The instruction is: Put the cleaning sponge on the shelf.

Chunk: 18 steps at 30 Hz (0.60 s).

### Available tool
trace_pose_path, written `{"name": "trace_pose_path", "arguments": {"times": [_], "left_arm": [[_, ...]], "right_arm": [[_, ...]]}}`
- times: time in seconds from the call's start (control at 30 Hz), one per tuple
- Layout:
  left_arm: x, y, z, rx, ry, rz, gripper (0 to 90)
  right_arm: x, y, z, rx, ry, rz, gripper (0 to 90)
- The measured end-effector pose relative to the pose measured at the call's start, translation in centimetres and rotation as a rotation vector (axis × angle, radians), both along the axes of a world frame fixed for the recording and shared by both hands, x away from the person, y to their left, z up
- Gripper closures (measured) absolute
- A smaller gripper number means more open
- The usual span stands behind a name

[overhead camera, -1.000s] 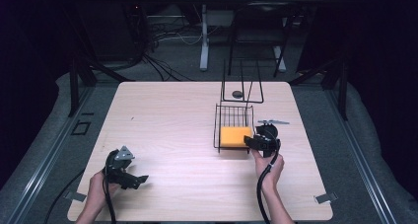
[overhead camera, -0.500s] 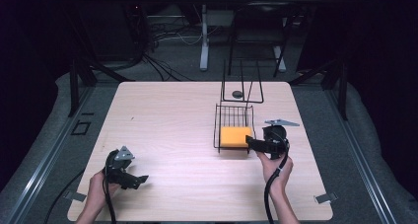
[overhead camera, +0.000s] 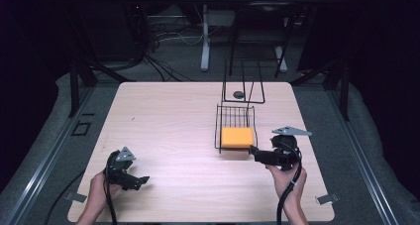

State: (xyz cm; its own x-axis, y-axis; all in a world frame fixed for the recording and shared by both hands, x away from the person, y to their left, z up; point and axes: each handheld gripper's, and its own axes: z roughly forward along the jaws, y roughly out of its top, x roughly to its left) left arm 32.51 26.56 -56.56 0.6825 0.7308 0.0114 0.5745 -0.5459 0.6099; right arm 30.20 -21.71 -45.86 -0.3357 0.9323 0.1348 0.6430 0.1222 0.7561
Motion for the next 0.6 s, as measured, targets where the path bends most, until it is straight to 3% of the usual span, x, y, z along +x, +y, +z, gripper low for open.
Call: {"name": "trace_pose_path", "arguments": {"times": [0.13,0.33,0.6], "left_arm": [[0.0,0.0,0.0,0.0,0.001,-0.001,0.0],[0.0,-0.1,0.0,0.0,-0.001,-0.001,0.0],[0.0,-0.1,0.0,0.001,-0.002,-0.002,0.0]], "right_arm": [[-1.7,-0.5,0.4,-0.029,-0.008,0.02,14.8],[-3.1,-1.4,0.4,-0.035,-0.015,0.022,13.9],[-5.7,-3.2,-1.5,-0.059,0.031,-0.004,10.6]]}}
